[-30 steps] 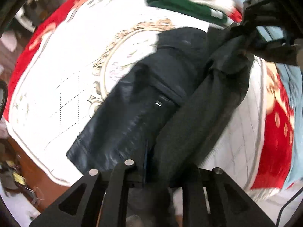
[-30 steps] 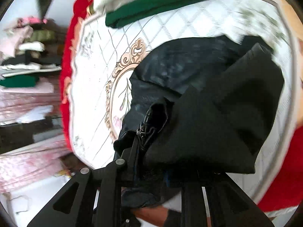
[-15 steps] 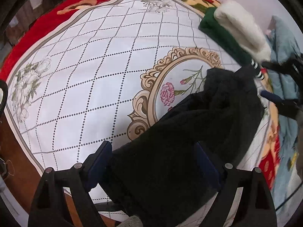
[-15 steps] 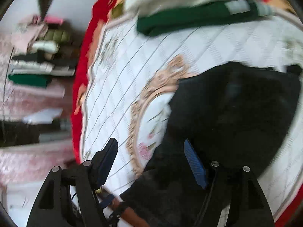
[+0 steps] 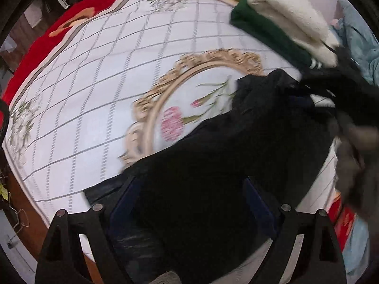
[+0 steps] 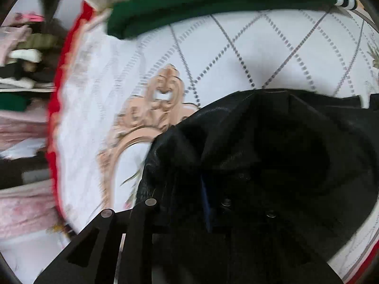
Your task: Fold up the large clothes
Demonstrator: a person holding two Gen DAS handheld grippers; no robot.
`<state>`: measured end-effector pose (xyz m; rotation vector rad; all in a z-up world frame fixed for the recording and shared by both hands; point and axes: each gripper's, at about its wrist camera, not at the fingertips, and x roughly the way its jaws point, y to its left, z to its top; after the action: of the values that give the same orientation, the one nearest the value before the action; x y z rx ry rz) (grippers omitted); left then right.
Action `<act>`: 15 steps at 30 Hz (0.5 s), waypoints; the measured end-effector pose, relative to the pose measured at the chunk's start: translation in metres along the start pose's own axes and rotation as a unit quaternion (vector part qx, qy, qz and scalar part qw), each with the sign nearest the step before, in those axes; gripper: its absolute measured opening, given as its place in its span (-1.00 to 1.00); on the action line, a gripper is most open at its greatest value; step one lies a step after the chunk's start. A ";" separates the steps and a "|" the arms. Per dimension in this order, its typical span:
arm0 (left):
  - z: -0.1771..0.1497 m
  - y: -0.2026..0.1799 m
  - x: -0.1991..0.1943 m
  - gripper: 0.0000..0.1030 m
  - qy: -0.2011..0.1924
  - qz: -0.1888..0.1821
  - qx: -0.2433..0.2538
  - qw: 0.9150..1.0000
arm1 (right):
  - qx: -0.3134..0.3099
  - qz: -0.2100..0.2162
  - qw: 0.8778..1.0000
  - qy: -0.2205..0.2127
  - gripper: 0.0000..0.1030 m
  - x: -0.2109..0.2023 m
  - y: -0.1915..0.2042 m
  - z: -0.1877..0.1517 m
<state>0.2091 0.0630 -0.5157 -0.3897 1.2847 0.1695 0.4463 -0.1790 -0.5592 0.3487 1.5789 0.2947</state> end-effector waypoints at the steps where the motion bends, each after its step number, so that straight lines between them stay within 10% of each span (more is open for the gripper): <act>1: 0.006 -0.010 0.003 0.73 0.008 0.009 -0.007 1.000 | 0.004 0.013 1.000 -0.010 -0.16 -0.022 -0.007 -0.005; 2: 0.013 -0.019 0.010 0.73 0.018 0.007 -0.014 1.000 | 0.008 0.017 1.000 -0.024 0.29 -0.042 -0.018 -0.011; 4: 0.027 -0.020 0.042 0.73 0.049 0.004 -0.049 0.998 | 0.023 0.001 0.998 -0.063 0.54 -0.082 -0.050 -0.023; 9: 0.031 -0.004 0.095 0.87 0.075 0.022 -0.111 0.991 | 0.096 -0.021 0.993 -0.065 0.54 -0.103 -0.147 -0.039; 13: 0.026 -0.004 0.089 0.88 0.039 0.001 -0.095 0.995 | 0.163 0.066 0.982 -0.067 0.50 -0.071 -0.207 -0.035; 15: 0.027 0.000 0.089 0.89 0.041 -0.002 -0.094 0.995 | 0.174 0.125 0.972 -0.097 -0.02 -0.062 -0.219 -0.034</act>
<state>0.2587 0.0646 -0.5944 -0.5643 1.3538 0.2749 0.4055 -0.4033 -0.5873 0.8289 1.3904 0.1684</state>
